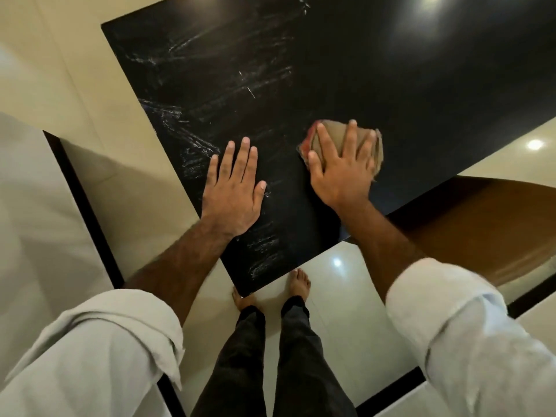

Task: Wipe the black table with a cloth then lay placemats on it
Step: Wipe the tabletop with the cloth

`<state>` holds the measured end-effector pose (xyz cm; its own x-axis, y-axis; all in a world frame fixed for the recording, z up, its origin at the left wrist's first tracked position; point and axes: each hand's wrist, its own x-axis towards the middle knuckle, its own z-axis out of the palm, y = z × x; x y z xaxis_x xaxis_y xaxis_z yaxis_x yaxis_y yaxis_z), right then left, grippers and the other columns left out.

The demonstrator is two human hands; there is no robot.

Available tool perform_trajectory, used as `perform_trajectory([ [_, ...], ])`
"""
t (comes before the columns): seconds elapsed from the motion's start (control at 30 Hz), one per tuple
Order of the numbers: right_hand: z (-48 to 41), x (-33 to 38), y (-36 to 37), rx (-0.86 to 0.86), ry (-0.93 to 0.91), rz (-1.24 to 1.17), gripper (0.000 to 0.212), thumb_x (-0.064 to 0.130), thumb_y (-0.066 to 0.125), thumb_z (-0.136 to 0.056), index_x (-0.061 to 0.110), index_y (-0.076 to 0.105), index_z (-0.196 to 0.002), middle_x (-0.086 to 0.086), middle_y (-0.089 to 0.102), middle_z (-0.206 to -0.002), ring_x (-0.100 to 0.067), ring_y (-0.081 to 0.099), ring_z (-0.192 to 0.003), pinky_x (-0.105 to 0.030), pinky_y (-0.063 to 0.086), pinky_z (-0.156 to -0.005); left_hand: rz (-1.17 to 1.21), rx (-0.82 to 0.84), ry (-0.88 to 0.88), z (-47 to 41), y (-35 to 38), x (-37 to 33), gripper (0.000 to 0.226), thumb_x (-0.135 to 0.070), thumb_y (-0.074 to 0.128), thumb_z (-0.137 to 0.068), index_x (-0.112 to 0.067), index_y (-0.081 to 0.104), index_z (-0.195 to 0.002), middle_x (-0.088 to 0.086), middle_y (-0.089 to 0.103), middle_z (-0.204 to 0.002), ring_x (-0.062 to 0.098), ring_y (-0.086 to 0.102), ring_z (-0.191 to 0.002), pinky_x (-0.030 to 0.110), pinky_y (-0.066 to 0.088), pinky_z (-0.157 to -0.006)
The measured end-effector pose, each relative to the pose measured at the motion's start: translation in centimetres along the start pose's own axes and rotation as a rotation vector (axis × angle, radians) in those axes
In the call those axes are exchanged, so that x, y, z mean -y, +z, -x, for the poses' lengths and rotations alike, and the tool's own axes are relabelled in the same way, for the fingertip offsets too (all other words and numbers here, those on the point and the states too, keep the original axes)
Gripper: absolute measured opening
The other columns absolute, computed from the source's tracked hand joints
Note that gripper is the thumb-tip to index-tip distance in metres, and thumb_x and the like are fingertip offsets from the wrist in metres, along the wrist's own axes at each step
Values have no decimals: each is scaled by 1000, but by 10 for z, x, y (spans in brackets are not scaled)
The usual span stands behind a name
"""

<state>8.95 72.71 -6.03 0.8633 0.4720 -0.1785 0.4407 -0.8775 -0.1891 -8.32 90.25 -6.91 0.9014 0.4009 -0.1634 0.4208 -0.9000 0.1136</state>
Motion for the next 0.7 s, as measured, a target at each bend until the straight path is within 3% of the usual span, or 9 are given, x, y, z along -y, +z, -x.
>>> perform_trajectory([
  [0.1,-29,44,10,-24,-116,26,67,67,32,-106,50,26,-170,-14,9,-183,-57,4,-164,-70,20,-127,10,20,11,1,-1,0,76,-53,18,-113,-14,1,-176,10,-11,-184,31,-6,-171,58,6,-137],
  [0.2,0,57,16,50,-267,54,68,69,29,-107,52,17,-171,-11,0,-184,-54,-2,-165,-71,21,-127,99,84,27,2,-7,5,78,-50,20,-110,-13,0,-176,9,-11,-184,28,-10,-170,54,0,-137],
  [0.3,69,42,16,119,-360,23,68,69,31,-109,54,9,-171,-6,-9,-184,-50,-10,-166,-71,16,-129,331,179,29,3,-24,14,76,-42,22,-109,-15,1,-176,3,-11,-184,18,-15,-169,48,-7,-138],
  [0.4,133,28,17,197,-397,-9,68,67,32,-111,54,5,-172,-3,-12,-184,-45,-16,-167,-68,11,-130,487,160,-18,12,-42,15,70,-35,26,-110,-16,13,-176,-1,3,-185,13,-5,-170,46,0,-139],
  [0.5,136,22,3,282,-428,-94,65,61,30,-113,54,2,-171,1,-9,-185,-40,-17,-168,-68,14,-132,457,100,-62,35,-49,-7,67,-38,28,-112,-16,21,-175,-1,11,-184,15,3,-170,49,7,-139],
  [0.57,110,10,-16,253,-416,-198,63,51,30,-114,52,7,-172,2,4,-184,-34,-3,-170,-63,21,-130,407,56,-76,55,-44,-33,66,-42,26,-114,-16,24,-174,1,13,-184,18,4,-170,52,10,-138],
  [0.7,37,-36,-42,-2,-284,-182,57,35,34,-113,33,35,-170,-5,31,-178,-34,27,-161,-55,40,-125,206,41,-28,70,-22,-99,71,-59,21,-116,-21,14,-176,6,0,-185,26,-7,-171,57,2,-137],
])
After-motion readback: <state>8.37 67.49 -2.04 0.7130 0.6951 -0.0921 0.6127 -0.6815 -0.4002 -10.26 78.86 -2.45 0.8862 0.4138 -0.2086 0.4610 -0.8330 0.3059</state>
